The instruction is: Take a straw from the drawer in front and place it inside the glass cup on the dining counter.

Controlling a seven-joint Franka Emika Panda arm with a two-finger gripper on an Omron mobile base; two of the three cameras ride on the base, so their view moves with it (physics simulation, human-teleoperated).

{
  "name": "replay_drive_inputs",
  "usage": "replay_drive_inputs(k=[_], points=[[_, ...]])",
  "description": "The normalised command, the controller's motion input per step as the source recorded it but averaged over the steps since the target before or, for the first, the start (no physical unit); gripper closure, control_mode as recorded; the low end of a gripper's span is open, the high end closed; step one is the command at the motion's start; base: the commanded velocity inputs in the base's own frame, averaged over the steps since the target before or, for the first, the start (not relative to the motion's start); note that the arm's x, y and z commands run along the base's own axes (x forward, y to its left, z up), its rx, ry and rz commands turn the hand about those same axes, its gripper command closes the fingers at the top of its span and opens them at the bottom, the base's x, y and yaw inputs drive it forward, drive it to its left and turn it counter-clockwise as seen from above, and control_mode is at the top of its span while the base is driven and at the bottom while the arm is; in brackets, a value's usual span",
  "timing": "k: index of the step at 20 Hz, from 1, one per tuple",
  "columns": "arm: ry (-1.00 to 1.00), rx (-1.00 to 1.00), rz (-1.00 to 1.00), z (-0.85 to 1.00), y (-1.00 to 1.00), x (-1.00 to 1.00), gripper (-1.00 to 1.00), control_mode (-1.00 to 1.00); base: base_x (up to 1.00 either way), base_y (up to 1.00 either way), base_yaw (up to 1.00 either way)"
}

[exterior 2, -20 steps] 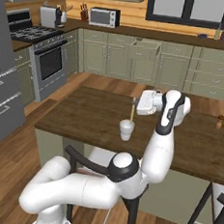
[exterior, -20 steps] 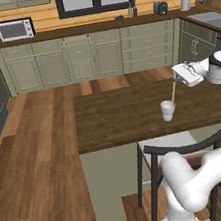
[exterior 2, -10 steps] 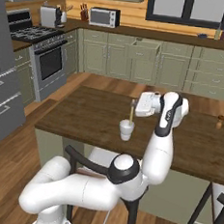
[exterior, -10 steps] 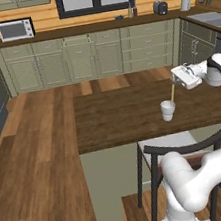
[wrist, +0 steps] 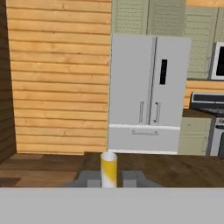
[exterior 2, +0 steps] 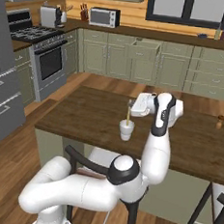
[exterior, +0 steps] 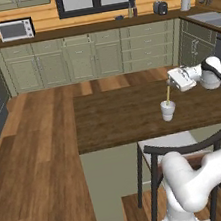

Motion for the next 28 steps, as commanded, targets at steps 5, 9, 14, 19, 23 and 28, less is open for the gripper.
replay_drive_inputs(k=[5,9,14,19,23,28], points=[[0.0,0.0,-0.02,-0.18,0.0,0.29,1.0,-1.0,0.0,0.0,0.0],[0.0,0.0,0.0,-0.23,0.0,0.33,1.0,-1.0,0.0,0.0,0.0],[0.0,0.0,0.0,-0.17,-0.05,0.35,1.0,-1.0,0.0,0.0,0.0],[0.0,-0.02,0.0,-0.17,-0.2,0.03,1.0,-1.0,0.0,0.0,0.0],[0.0,-0.01,0.0,-0.26,-0.17,-0.64,1.0,-1.0,0.0,0.0,0.0],[0.0,0.0,0.0,-0.21,-0.04,-0.57,1.0,-1.0,0.0,0.0,0.0]])
